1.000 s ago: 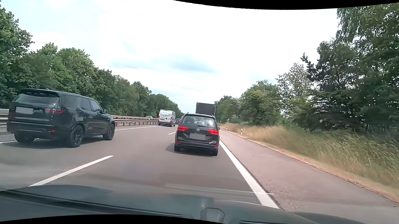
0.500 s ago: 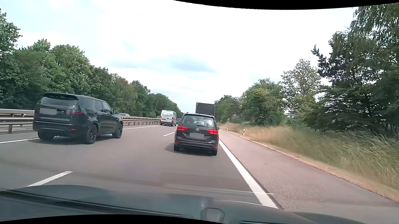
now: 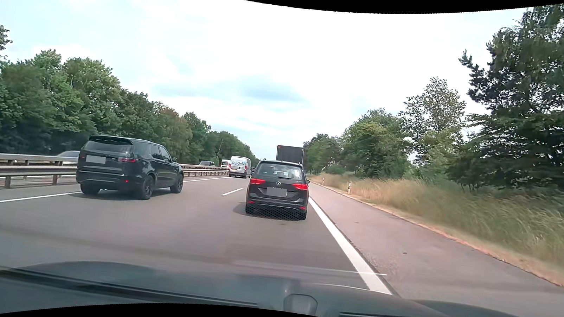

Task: Follow the waypoints while adhering to traffic rules and regulations

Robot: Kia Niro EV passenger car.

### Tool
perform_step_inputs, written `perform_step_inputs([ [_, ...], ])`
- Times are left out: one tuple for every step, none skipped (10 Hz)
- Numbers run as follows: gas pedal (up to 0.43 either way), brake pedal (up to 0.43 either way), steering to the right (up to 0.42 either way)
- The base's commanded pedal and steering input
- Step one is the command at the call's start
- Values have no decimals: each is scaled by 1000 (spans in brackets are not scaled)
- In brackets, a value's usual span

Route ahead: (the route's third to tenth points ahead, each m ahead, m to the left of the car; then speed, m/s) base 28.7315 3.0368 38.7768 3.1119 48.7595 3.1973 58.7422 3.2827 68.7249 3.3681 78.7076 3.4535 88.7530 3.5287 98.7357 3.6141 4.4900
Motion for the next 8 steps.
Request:
perform_step_inputs([
  [79,0,-2],
  [79,0,-2],
  [79,0,-2],
  [79,0,-2],
  [79,0,-2],
  [79,0,-2],
  [79,0,-1],
  [79,0,-1],
])
